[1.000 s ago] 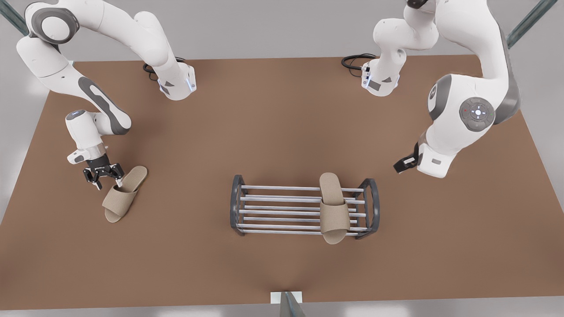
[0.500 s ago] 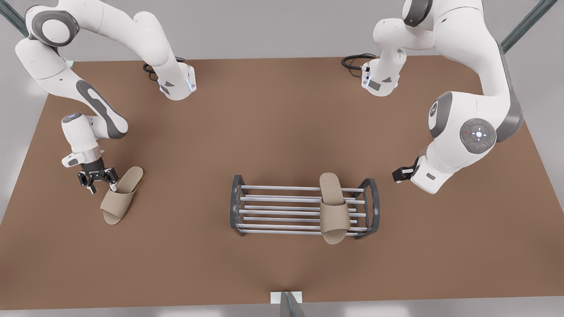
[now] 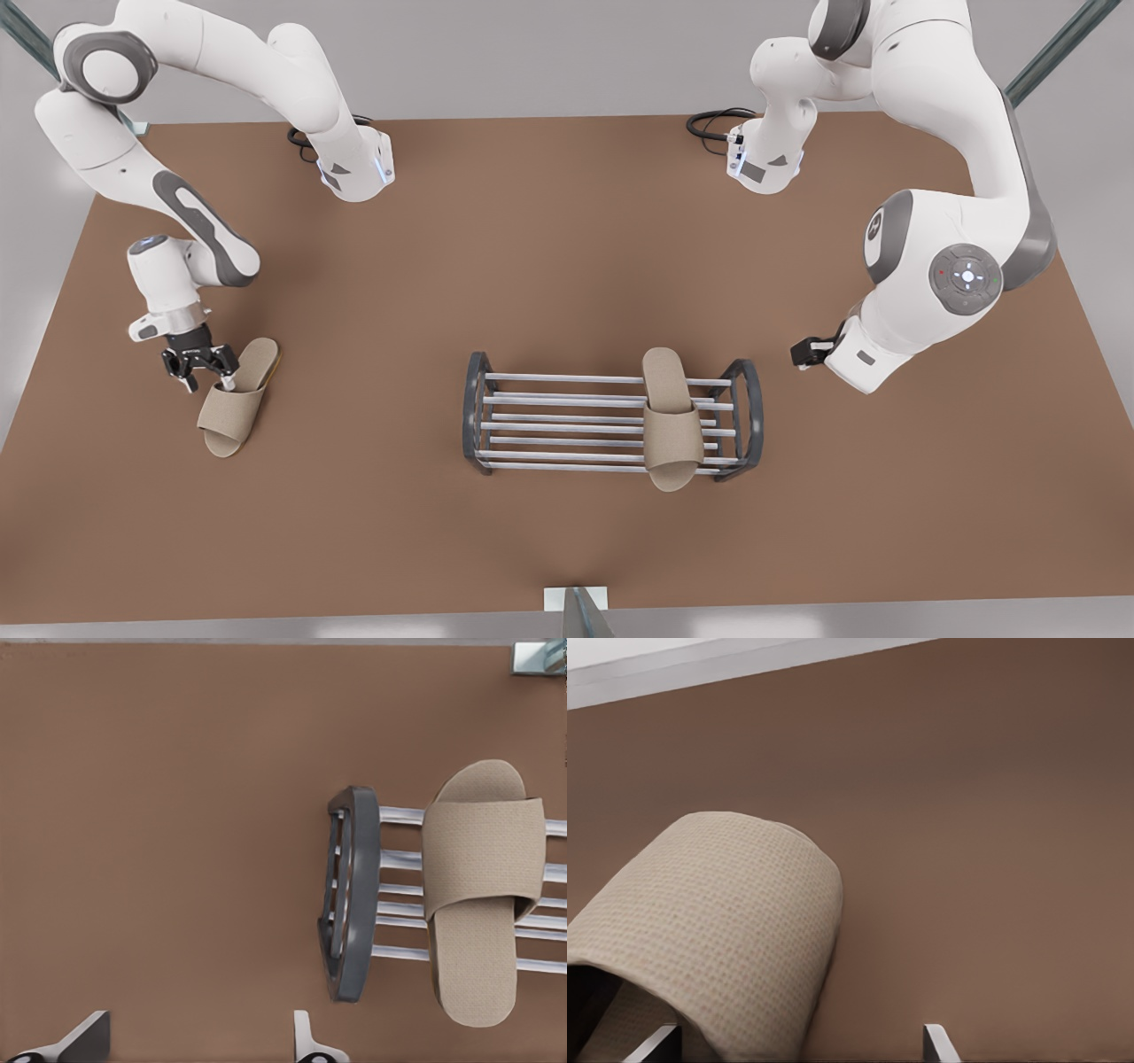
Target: Place the right shoe on the shoe rack with the right arm, and place the left shoe on the shoe rack with the left arm
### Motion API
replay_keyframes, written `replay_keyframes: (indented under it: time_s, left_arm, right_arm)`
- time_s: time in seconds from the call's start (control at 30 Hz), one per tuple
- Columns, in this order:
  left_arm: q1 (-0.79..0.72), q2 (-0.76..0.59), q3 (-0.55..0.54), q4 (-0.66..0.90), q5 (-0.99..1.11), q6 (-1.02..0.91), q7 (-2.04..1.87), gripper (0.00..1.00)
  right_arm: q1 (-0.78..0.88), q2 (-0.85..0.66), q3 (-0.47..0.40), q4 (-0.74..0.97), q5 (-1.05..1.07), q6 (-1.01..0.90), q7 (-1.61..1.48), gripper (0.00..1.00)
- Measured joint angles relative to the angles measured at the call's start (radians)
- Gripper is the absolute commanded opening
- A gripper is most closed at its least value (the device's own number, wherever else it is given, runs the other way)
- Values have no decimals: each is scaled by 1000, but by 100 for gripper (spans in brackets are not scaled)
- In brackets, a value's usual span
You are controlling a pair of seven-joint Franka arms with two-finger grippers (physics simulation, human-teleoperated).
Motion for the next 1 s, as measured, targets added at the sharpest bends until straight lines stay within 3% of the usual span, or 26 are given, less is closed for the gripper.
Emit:
replay_keyframes:
  time_s: [0.27,0.37,0.5,0.77,0.9,1.0]
  left_arm:
    - [6,2,0,3,1,-1,27,100]
    - [9,5,0,3,1,0,35,100]
    - [9,6,0,3,0,0,43,100]
    - [9,6,0,3,1,0,55,100]
    - [9,6,0,3,0,-1,59,100]
    - [9,6,0,3,0,-1,62,100]
  right_arm:
    - [-15,5,53,-1,21,0,11,94]
    - [-7,5,60,-2,36,0,17,80]
    - [-4,5,61,-2,51,0,24,50]
    - [-15,4,76,-2,59,0,38,35]
    - [-23,-3,101,-2,59,0,54,21]
    - [-35,-5,111,-3,58,1,68,21]
